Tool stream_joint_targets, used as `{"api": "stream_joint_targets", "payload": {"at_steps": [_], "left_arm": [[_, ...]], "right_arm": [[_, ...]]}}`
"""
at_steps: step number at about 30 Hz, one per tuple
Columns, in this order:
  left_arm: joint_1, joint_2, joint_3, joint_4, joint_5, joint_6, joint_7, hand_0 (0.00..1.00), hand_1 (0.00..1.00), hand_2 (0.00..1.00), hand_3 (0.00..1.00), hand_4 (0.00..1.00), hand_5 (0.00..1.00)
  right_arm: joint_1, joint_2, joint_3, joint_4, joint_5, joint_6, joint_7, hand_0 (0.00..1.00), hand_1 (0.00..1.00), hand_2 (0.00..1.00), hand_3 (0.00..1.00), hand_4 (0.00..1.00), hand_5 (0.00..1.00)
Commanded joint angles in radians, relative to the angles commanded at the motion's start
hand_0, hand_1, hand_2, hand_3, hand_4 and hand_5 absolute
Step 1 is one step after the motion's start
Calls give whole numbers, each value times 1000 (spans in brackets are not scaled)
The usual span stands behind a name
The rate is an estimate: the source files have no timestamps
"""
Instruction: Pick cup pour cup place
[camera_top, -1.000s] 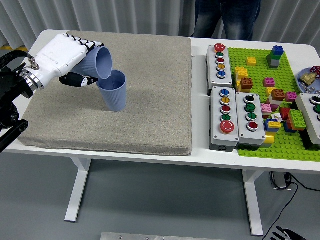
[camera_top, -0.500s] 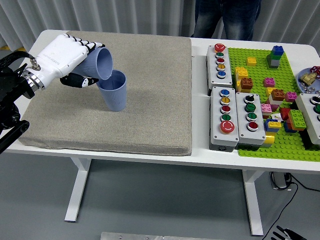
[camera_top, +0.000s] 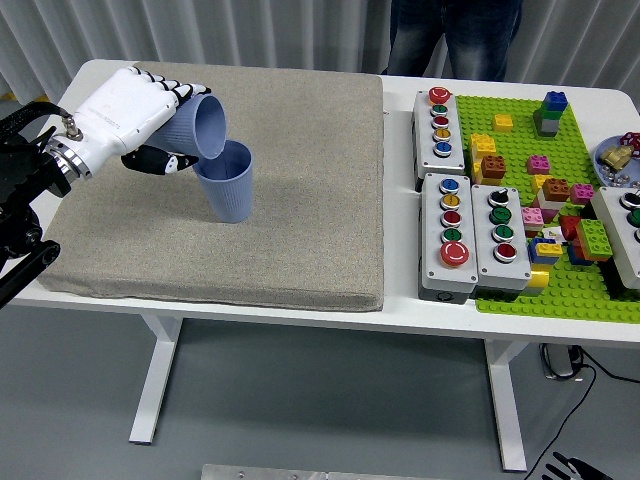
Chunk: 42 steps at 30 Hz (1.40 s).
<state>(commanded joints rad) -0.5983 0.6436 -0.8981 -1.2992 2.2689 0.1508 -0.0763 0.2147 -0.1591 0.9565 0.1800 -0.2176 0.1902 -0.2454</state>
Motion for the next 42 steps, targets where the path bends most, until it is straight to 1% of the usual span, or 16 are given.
{"api": "stream_joint_targets", "payload": {"at_steps": [2, 4, 17, 23, 31, 33, 42], "left_arm": [[1, 1, -1, 4, 0, 9, -26, 397, 502, 603, 597, 546, 111], [1, 2, 4, 8, 0, 23, -37, 397, 502, 603, 597, 546, 111], [-13, 11, 37, 5, 0, 67, -7, 400, 501, 600, 592, 544, 103], [-25, 19, 56, 5, 0, 74, -2, 400, 502, 599, 590, 547, 106], [-27, 16, 66, 13, 0, 76, 7, 402, 502, 599, 587, 546, 102], [-26, 15, 67, 16, 0, 77, 9, 408, 503, 595, 581, 533, 88], [-20, 13, 61, 16, 0, 80, 17, 408, 505, 594, 581, 531, 79]], "right_arm": [[-1, 1, 1, 0, -3, -1, -1, 763, 698, 709, 606, 167, 349], [-3, 2, 2, 0, -4, -1, -2, 763, 698, 709, 606, 167, 349], [-5, 2, -1, 0, 0, -3, -2, 763, 698, 709, 606, 165, 348], [-3, 1, -5, 0, 3, -4, 0, 764, 698, 709, 606, 164, 347], [1, 1, -4, 0, 4, -4, 1, 763, 698, 709, 605, 164, 348], [1, 1, -5, 0, 3, -5, 1, 763, 698, 709, 605, 163, 344], [0, 1, 0, 0, -2, -4, 0, 764, 699, 709, 605, 162, 344]]}}
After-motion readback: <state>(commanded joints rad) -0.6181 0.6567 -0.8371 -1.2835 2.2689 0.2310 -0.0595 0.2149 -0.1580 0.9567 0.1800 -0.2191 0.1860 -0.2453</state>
